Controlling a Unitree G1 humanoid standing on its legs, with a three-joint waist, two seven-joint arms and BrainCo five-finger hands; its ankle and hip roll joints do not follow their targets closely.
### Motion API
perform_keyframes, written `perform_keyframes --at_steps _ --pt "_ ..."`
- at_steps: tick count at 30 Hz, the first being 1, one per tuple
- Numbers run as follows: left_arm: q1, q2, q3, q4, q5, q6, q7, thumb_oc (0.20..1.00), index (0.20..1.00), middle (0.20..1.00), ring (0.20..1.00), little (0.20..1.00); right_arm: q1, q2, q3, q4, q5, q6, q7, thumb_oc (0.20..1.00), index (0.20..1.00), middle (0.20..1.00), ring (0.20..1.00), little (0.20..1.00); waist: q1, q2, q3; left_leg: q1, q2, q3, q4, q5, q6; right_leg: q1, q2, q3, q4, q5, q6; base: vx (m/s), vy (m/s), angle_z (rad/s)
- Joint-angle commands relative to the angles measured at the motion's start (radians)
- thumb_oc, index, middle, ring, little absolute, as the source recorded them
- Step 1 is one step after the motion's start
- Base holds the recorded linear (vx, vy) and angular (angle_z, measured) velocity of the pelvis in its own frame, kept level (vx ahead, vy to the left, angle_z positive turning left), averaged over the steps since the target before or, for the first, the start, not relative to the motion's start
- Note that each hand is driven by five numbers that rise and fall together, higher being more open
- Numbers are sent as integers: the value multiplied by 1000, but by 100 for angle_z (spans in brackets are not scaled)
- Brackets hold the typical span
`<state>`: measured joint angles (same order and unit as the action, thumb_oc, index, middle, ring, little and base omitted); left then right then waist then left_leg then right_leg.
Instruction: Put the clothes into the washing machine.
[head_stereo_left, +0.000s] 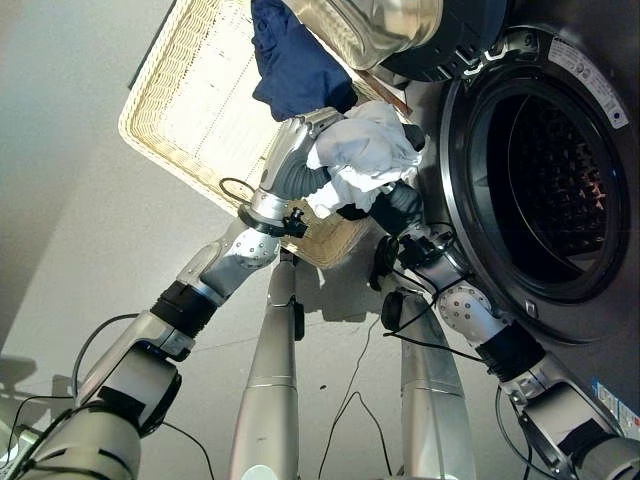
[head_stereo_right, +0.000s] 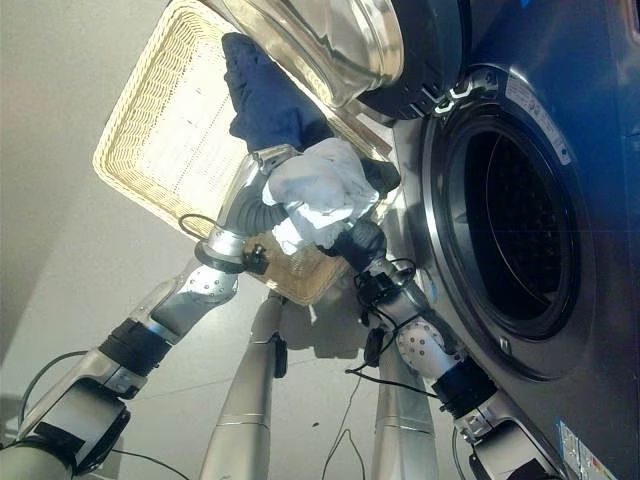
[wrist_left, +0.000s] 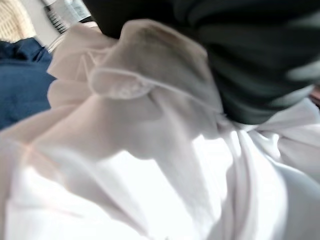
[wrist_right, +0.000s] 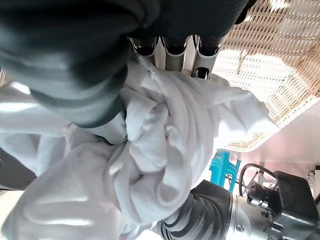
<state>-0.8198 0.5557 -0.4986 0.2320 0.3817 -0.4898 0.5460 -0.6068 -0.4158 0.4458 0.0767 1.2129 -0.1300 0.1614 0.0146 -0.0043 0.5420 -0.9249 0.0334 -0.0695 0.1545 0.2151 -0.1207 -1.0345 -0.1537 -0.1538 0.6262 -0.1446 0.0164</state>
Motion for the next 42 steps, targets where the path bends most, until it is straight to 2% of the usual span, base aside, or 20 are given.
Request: perform_keyframes --at_steps 1,2,5,7,11,14,16,22,26,28,29,30,32,35,36,38,40,42 --pt "-20 -3 -49 -82 78 -6 30 200 200 200 200 200 -26 29 10 -169 33 -57 17 200 200 200 200 200 -13 2 -22 -20 -43 79 138 -123 18 40 31 -9 -275 248 138 -1 31 -2" --pt "-14 -7 -47 -82 72 0 56 1000 1000 1000 1000 1000 -23 25 8 -168 38 -59 20 200 200 200 200 200 -13 2 -22 -21 -42 80 137 -123 18 40 32 -8 -277 247 138 0 0 0" --pt "-11 -10 -45 -81 81 15 74 1000 1000 1000 1000 1000 -20 26 9 -165 38 -66 21 200 200 200 200 200 -13 2 -22 -21 -40 81 136 -123 17 40 33 -8 -276 246 139 0 0 0" --pt "-6 -14 -43 -64 87 77 158 1000 1000 1000 1000 1000 -21 35 9 -157 33 -78 9 200 200 200 200 200 -11 0 -22 -21 -40 79 131 -120 17 42 33 -9 -280 248 140 0 0 0" --pt "22 -31 -4 -42 53 155 291 1000 1000 1000 1000 1000 -21 45 -2 -140 32 -110 -13 200 200 200 200 200 -5 0 -22 -22 -43 73 132 -120 17 41 33 -9 -279 246 139 0 0 0" --pt "42 -45 28 -28 52 149 350 1000 1000 1000 1000 1000 -23 51 -18 -123 34 -141 -40 200 200 200 200 200 -1 1 -22 -25 -44 71 132 -118 16 42 29 -13 -280 246 140 0 0 0" --pt "65 -62 63 -34 31 119 394 1000 1000 1000 1000 1000 -22 63 -36 -109 33 -162 -72 200 200 200 200 200 4 3 -22 -26 -43 69 132 -117 15 42 26 -16 -279 247 139 0 0 0" --pt "81 -110 133 -26 -8 29 444 1000 1000 1000 1000 1000 -26 92 -91 -31 22 -193 -132 200 200 200 200 200 5 9 -22 -24 -44 71 133 -118 12 41 26 -15 -273 245 137 0 0 0" --pt "61 -113 148 9 21 31 459 1000 1000 1000 1000 1000 -34 83 -123 31 36 -194 -197 200 200 200 200 200 0 9 -22 -23 -42 76 135 -118 8 41 32 -11 -267 243 134 5 41 0" --pt "34 -103 156 56 26 55 462 1000 1000 1000 1000 1000 -39 58 -156 105 66 -182 -220 200 200 200 200 200 -6 10 -22 -26 -39 81 138 -118 6 38 38 -5 -262 241 132 4 59 -1" --pt "27 -99 154 69 25 54 468 1000 1000 1000 1000 1000 -39 53 -161 121 69 -179 -217 200 200 200 200 200 -7 10 -22 -25 -38 83 138 -118 6 38 38 -4 -262 241 132 1 59 -2" --pt "-2 -87 149 122 36 84 480 1000 1000 1000 1000 1000 -42 36 -180 186 101 -176 -202 200 200 200 200 200 -14 8 -22 -25 -35 88 138 -117 4 37 42 1 -262 241 132 0 46 -3" --pt "-21 -78 143 151 47 101 484 1000 1000 1000 1000 1000 -44 25 -188 220 99 -180 -205 200 200 200 200 200 -17 7 -22 -26 -33 91 139 -117 2 37 44 3 -261 240 132 0 47 -4" --pt "-117 -22 96 303 66 164 480 1000 1000 1000 1000 1000 -86 -29 -230 385 198 -179 -201 200 200 200 200 200 -31 1 -22 -30 -23 104 142 -118 -7 31 52 11 -260 242 133 0 59 -7" --pt "-131 -16 86 332 59 162 483 1000 1000 1000 1000 1000 -92 -34 -237 419 217 -178 -192 200 200 200 200 200 -34 0 -22 -30 -21 106 143 -118 -7 31 53 11 -260 242 133 -1 66 -8" --pt "-191 7 39 428 42 196 472 1000 1000 1000 1000 1000 -126 -75 -262 551 300 -212 -197 200 200 200 200 200 -40 -2 -22 -35 -12 114 145 -119 -12 26 58 15 -260 242 132 4 79 -7" --pt "-226 25 10 488 39 195 463 1000 1000 1000 1000 1000 -164 -114 -291 643 378 -219 -201 200 200 200 200 200 -44 -2 -22 -37 -7 118 147 -122 -15 24 61 18 -262 242 132 8 50 -11" --pt "-273 66 -42 598 9 175 448 1000 1000 1000 1000 1000 -245 -211 -361 845 477 -253 -214 200 200 200 200 200 -47 -7 -22 -41 5 120 152 -127 -19 24 67 26 -262 240 131 10 27 -16"
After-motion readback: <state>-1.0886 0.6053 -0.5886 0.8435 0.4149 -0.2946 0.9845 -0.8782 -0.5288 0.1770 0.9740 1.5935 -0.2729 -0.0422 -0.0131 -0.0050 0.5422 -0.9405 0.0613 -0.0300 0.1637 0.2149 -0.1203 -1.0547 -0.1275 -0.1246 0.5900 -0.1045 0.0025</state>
